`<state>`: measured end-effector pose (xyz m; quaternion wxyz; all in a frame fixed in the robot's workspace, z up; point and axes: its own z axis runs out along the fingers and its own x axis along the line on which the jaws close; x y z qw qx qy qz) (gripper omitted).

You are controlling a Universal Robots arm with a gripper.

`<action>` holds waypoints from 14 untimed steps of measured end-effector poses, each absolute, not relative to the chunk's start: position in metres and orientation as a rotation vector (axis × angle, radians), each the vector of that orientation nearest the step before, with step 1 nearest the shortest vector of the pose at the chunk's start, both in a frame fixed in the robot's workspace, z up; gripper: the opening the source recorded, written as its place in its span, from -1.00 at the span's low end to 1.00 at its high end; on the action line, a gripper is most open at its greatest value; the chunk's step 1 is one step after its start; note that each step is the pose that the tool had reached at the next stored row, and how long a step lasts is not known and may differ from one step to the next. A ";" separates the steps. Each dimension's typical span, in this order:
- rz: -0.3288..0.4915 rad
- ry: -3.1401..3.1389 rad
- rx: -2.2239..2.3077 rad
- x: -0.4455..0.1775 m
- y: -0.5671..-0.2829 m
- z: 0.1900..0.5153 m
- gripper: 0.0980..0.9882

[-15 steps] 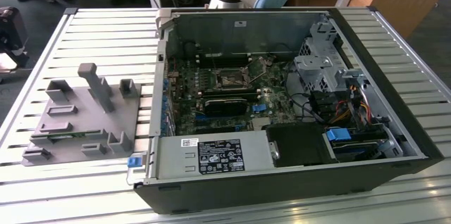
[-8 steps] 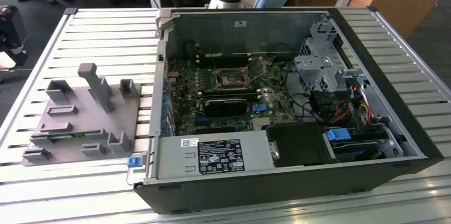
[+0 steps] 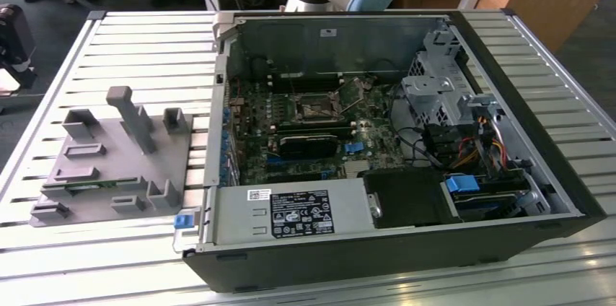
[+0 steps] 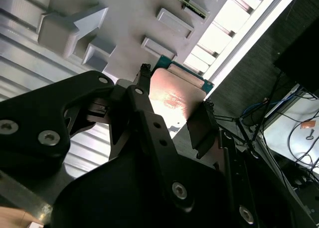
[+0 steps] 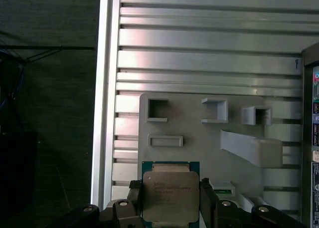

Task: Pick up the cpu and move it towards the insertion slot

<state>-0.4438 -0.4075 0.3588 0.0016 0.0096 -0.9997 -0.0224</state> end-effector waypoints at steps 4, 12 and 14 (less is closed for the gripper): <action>-0.070 -3.137 0.030 -0.444 -0.407 0.360 0.00; -0.070 -3.137 0.030 -0.444 -0.407 0.363 0.00; -0.070 -3.137 0.030 -0.444 -0.407 0.364 0.00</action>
